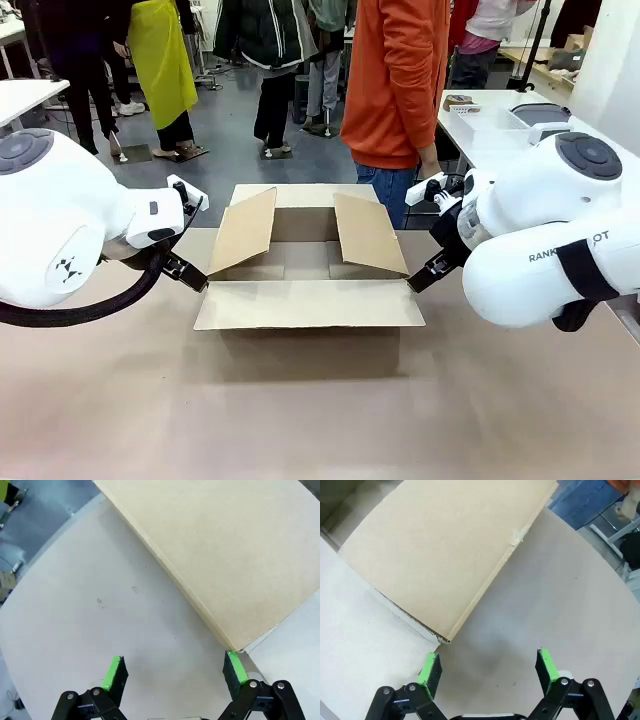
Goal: Pack the gift set into the box.
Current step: Place both hands on the side flaps of the Package Box and spread them outward.
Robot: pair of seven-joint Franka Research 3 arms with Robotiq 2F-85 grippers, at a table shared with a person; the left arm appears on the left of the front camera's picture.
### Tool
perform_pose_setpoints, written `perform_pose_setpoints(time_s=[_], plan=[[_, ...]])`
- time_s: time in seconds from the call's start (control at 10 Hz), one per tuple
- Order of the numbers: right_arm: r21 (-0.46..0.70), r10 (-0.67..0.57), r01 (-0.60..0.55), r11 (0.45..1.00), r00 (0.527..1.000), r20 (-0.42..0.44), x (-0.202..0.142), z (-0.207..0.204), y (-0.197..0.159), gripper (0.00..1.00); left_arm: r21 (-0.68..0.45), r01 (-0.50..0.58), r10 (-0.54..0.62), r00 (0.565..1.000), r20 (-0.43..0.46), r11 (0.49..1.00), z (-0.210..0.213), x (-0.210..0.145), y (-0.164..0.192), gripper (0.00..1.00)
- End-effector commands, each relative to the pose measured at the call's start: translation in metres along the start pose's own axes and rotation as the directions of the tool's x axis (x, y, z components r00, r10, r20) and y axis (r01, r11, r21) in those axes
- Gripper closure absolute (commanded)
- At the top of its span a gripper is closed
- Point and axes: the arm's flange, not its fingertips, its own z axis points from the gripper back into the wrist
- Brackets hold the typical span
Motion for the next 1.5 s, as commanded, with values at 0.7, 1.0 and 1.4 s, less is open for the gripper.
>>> perform_pose_setpoints(time_s=[0.7, 1.0, 1.4], plan=[[0.0, 0.0, 0.0, 1.0, 1.0, 0.0, 0.0, 0.0, 0.0, 0.0, 0.0, 0.0, 0.0, 1.0, 0.001, 1.0, 0.0002, 0.0002, -0.0001, 0.0], [0.0, 0.0, 0.0, 1.0, 1.0, 0.0, 0.0, 0.0, 0.0, 0.0, 0.0, 0.0, 0.0, 1.0, 0.001, 1.0, 0.0002, 0.0002, -0.0001, 0.0], [0.0, 0.0, 0.0, 1.0, 1.0, 0.0, 0.0, 0.0, 0.0, 0.0, 0.0, 0.0, 0.0, 1.0, 0.001, 1.0, 0.0002, 0.0002, -0.0001, 0.0]])
